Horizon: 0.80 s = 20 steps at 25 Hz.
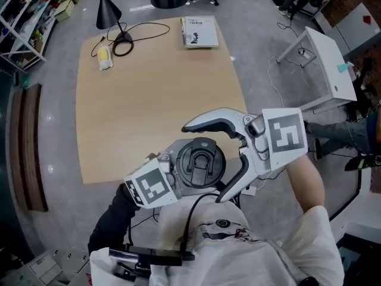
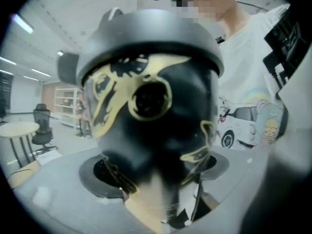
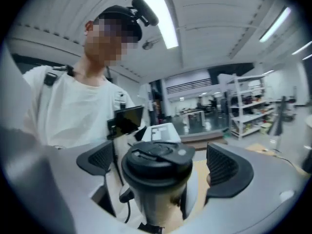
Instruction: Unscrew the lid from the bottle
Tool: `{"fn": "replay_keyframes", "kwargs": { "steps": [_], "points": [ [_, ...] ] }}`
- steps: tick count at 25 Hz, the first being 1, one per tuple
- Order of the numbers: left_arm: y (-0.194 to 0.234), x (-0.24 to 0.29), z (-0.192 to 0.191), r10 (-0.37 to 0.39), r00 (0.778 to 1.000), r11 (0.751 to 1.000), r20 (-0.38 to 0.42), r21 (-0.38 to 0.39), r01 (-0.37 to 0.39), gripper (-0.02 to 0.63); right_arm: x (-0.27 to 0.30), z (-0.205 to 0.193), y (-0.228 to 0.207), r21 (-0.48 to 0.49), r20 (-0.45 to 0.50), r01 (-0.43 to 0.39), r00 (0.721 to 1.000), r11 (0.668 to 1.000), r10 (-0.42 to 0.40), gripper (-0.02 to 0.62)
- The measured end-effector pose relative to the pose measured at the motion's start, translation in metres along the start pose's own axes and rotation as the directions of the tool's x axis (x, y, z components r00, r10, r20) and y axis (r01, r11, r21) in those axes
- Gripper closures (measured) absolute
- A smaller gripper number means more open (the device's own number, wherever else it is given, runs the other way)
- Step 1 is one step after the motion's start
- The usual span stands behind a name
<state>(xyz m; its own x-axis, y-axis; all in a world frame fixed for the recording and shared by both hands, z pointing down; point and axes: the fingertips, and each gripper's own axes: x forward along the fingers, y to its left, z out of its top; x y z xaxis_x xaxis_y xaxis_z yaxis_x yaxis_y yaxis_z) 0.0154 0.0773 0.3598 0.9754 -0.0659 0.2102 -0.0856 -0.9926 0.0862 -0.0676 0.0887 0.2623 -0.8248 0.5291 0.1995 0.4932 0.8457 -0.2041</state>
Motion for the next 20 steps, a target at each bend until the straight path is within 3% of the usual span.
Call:
{"fn": "replay_keyframes", "kwargs": {
  "steps": [1,3,5,6,7,10,12,14,15,17,18,19,20],
  "points": [
    [0.012,-0.006,-0.003,0.080,0.997,0.997,-0.008,-0.006,-0.080,0.189,-0.003,-0.003,-0.011,0.020,0.001,0.114,0.993,0.993,-0.114,0.005],
    [0.035,-0.018,-0.012,0.227,0.973,0.974,-0.042,-0.014,-0.228,0.190,-0.001,-0.014,-0.027,0.003,-0.043,0.305,0.951,0.952,-0.305,0.005],
    [0.046,-0.025,-0.023,0.301,0.949,0.953,-0.098,0.007,-0.302,0.189,0.011,-0.017,-0.040,-0.081,-0.062,0.408,0.908,0.909,-0.413,0.006],
    [0.047,-0.026,-0.027,0.304,0.946,0.952,-0.116,0.019,-0.304,0.189,0.018,-0.015,-0.046,-0.126,-0.055,0.419,0.902,0.899,-0.428,0.030],
    [0.046,-0.027,-0.029,0.290,0.949,0.957,-0.122,0.026,-0.289,0.189,0.025,-0.013,-0.048,-0.163,-0.055,0.398,0.910,0.903,-0.411,0.098],
    [0.028,-0.026,-0.028,0.173,0.978,0.984,-0.117,0.054,-0.168,0.189,0.030,-0.015,-0.030,-0.209,-0.093,0.210,0.968,0.955,-0.233,0.102],
    [0.012,-0.022,-0.023,0.067,0.992,0.996,-0.103,0.068,-0.060,0.189,0.025,-0.010,-0.015,-0.175,-0.045,0.105,0.992,0.979,-0.115,0.103],
    [0.003,-0.017,-0.019,-0.002,0.996,0.998,-0.092,0.064,0.008,0.189,0.015,0.001,-0.012,-0.150,0.060,0.078,0.996,0.986,-0.070,0.103],
    [0.003,-0.014,-0.019,-0.011,0.996,0.998,-0.086,0.055,0.016,0.189,0.009,0.014,-0.018,-0.136,0.112,0.101,0.990,0.986,-0.086,0.103],
    [0.017,-0.013,-0.019,0.033,0.998,0.999,-0.053,0.011,-0.033,0.189,-0.009,0.042,-0.039,-0.123,0.196,0.232,0.959,0.965,-0.206,0.103],
    [0.030,-0.016,-0.018,0.091,0.996,0.995,-0.022,-0.024,-0.092,0.189,-0.025,0.048,-0.053,-0.126,0.227,0.342,0.924,0.931,-0.309,0.102],
    [0.048,-0.023,-0.018,0.175,0.985,0.983,0.009,-0.066,-0.174,0.189,-0.045,0.047,-0.068,-0.131,0.244,0.473,0.867,0.871,-0.434,0.103],
    [0.069,-0.035,-0.020,0.280,0.959,0.955,0.031,-0.110,-0.275,0.189,-0.068,0.040,-0.083,-0.131,0.250,0.607,0.786,0.784,-0.566,0.103]
  ]
}}
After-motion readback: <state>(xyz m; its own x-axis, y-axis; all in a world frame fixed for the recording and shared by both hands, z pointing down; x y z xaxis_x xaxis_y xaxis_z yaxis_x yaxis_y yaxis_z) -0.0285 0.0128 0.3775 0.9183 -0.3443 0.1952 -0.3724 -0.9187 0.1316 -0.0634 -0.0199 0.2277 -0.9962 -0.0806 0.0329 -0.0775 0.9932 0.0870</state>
